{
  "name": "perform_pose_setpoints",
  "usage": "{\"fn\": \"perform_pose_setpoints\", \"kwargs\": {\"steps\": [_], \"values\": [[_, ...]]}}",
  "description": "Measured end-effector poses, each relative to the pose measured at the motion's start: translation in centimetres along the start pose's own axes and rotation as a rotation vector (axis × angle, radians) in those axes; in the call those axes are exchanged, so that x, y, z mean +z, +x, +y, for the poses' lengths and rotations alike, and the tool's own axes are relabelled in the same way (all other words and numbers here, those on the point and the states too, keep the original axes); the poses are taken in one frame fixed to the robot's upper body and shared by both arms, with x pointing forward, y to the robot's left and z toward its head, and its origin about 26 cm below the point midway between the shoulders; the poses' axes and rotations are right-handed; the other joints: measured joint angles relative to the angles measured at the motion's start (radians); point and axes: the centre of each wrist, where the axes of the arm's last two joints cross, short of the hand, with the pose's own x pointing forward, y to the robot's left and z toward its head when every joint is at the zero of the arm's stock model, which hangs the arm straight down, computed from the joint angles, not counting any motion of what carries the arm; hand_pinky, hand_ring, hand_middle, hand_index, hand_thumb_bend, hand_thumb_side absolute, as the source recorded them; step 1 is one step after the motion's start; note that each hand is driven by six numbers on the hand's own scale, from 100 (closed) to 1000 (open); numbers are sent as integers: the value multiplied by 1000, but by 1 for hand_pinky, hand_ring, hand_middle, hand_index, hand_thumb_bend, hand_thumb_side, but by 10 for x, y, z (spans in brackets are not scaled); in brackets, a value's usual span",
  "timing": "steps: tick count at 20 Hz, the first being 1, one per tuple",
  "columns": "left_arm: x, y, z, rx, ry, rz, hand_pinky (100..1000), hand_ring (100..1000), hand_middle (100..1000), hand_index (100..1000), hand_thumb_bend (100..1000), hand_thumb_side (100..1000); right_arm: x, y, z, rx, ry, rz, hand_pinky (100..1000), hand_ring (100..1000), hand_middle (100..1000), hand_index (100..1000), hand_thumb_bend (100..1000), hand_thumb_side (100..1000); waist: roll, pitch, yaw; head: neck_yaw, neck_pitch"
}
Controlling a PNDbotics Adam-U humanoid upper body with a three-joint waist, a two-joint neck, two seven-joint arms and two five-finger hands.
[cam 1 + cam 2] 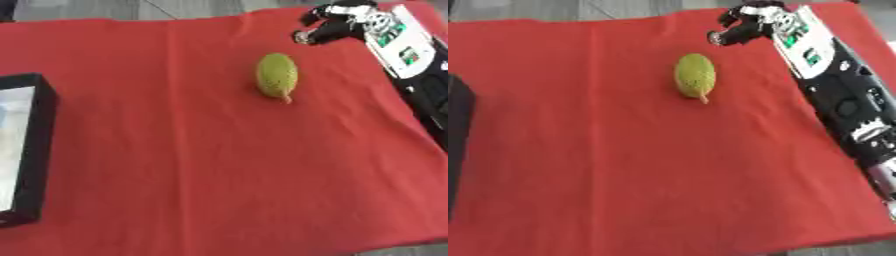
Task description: Pick up the objects with one hand, pass them to the other hand, and then place them into the box on the other side of the table.
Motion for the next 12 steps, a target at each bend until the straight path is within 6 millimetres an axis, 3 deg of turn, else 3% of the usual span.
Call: {"fn": "perform_pose_setpoints", "kwargs": {"steps": [9,12], "values": [[0,0,1,-3,1,7,903,726,713,762,548,605,4,0,-5,21,134,-18,838,878,924,931,208,442,-1,0,0,3,0],[0,0,1,-3,2,7,903,726,713,761,550,604,5,1,-5,32,171,-29,836,870,904,888,217,405,0,0,0,3,0]]}}
